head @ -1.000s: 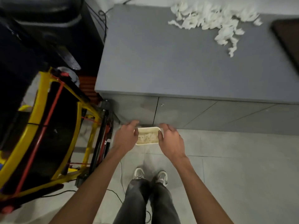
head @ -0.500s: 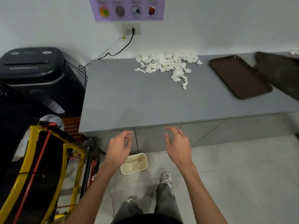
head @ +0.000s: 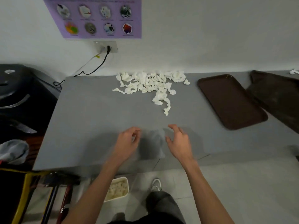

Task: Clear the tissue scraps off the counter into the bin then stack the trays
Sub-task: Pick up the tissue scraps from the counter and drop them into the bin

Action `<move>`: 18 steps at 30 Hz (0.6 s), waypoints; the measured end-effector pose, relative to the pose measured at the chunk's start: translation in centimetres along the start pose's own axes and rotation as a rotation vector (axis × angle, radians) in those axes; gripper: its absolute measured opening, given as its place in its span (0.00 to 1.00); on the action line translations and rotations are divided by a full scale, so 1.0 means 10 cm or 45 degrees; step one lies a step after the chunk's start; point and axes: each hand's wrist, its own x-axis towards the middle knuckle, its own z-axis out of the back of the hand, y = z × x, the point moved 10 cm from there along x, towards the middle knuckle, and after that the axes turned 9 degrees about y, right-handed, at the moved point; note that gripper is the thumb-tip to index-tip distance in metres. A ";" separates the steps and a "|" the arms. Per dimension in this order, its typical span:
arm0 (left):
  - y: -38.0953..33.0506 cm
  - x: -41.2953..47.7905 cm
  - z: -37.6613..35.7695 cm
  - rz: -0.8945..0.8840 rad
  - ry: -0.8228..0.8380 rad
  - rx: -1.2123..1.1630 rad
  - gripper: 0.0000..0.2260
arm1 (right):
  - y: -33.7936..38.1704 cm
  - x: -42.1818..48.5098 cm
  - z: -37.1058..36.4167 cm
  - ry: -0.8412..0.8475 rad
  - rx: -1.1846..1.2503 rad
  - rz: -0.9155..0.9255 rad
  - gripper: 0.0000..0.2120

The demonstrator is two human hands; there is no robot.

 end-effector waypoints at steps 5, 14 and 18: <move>-0.18 0.50 -0.28 0.062 0.026 -0.048 0.11 | -0.22 1.02 0.04 0.163 -0.101 0.025 0.22; -0.11 0.89 -0.49 0.150 0.114 -0.075 0.10 | -0.56 2.01 -0.69 0.260 -0.518 0.182 0.24; -0.10 0.99 -0.51 0.144 0.123 -0.104 0.10 | -0.48 1.61 -0.61 0.220 -0.339 0.087 0.11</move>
